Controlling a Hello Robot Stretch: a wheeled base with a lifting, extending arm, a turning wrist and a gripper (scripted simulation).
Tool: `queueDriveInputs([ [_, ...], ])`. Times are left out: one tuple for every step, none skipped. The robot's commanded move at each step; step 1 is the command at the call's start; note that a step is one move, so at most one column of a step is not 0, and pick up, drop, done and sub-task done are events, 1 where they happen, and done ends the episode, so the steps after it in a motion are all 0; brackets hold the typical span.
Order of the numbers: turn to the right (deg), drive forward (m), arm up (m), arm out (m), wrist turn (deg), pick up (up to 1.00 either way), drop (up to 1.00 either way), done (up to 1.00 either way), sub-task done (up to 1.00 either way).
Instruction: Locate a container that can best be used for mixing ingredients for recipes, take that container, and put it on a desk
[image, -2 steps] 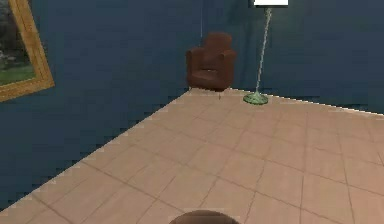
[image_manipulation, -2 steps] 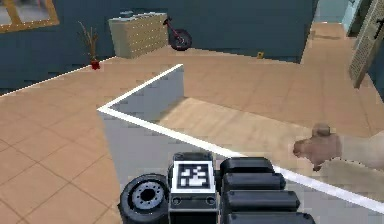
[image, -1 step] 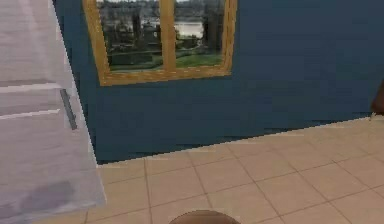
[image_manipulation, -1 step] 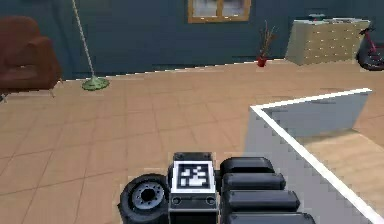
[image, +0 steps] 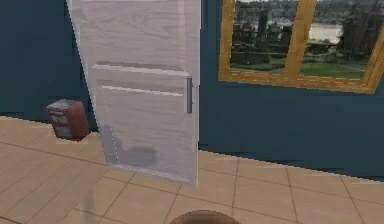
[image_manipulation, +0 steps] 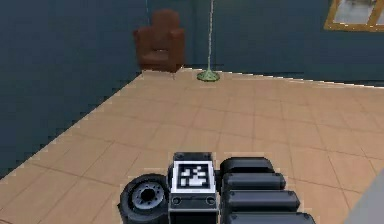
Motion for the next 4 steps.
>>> queueDriveInputs([
  [-3.0, 0.0, 0.0, 0.0, 0.0, 0.0, 0.0, 0.0, 0.0],
  [0.0, 0.15, 0.0, 0.0, 0.0, 0.0, 0.0, 0.0, 0.0],
  [-45.0, 0.0, 0.0, 0.0, 0.0, 0.0, 0.0, 0.0, 0.0],
  [-9.0, 0.0, 0.0, 0.0, 0.0, 0.0, 0.0, 0.0, 0.0],
])
